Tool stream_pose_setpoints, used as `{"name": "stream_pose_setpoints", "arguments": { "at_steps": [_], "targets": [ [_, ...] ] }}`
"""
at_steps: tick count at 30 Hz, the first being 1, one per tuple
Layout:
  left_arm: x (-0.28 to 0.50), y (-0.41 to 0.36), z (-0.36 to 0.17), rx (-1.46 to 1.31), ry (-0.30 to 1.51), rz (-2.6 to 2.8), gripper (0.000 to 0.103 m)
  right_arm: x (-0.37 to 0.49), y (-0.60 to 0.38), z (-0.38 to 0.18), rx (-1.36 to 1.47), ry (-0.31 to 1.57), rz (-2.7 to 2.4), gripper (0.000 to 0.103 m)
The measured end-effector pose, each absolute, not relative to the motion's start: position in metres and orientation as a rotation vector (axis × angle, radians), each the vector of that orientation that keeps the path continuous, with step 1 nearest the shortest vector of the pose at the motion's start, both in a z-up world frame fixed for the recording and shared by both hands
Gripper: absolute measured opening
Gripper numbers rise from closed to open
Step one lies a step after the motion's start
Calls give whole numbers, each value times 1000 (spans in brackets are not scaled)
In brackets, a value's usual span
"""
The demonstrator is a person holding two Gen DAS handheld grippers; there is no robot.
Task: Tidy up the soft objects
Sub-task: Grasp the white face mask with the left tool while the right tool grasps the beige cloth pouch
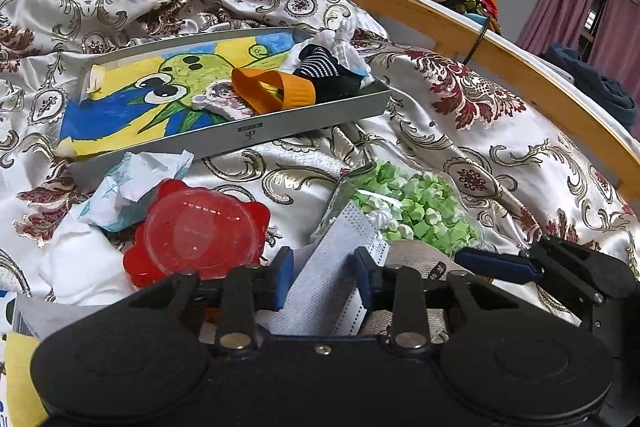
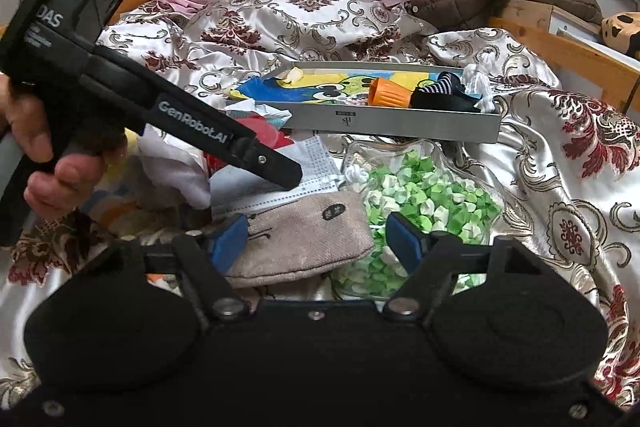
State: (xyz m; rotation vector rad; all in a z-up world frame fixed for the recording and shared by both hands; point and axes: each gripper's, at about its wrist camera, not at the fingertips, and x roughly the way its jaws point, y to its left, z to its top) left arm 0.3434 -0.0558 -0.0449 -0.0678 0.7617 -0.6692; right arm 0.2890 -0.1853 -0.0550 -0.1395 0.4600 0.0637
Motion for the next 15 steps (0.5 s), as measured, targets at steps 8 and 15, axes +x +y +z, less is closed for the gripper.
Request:
{"name": "stream_pose_setpoints", "arguments": {
  "at_steps": [8, 15],
  "targets": [
    [343, -56, -46, -59, 779, -647, 18, 291, -188, -57, -103, 479, 66, 61],
    [338, -57, -45, -51, 783, -636, 13, 287, -184, -57, -140, 440, 61, 51]
  ]
}}
